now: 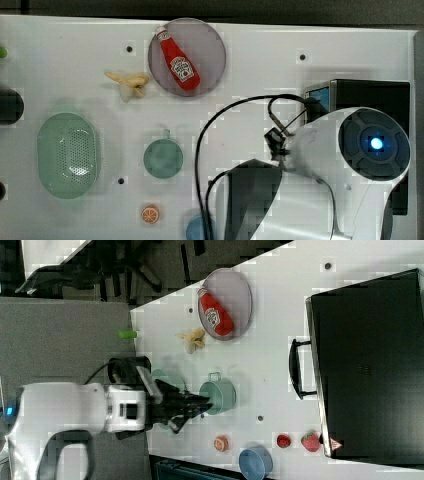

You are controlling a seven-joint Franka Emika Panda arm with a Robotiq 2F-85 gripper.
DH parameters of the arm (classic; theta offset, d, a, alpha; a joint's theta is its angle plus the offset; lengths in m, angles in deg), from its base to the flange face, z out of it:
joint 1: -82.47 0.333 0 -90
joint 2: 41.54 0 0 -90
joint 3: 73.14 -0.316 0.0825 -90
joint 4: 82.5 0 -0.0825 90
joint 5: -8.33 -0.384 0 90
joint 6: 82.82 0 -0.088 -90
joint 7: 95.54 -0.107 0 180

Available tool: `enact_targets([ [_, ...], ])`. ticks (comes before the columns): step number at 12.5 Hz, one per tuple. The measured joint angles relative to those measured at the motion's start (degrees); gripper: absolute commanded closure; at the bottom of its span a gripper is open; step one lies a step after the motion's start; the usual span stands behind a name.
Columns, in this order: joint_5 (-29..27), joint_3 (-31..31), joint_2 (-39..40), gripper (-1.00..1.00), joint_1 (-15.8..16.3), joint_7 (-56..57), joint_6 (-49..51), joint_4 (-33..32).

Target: Flap open oven.

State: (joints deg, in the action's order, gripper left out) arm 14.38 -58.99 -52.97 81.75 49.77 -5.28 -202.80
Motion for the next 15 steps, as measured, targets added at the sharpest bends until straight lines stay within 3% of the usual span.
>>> enact_targets([
  [3,4.56,3.34,1.08,0.65,-0.52,10.83,-8.27,-3.69],
  [7,4.87,8.96,3.59,0.65,-0.86,27.65,-18.2,-7.72],
  [10,4.97,9.84,5.9,0.65,-1.43,39.54,-23.49,-8.84],
  [15,5.55,11.44,12.97,0.65,-1.07,46.06,-32.77,-8.5],
])
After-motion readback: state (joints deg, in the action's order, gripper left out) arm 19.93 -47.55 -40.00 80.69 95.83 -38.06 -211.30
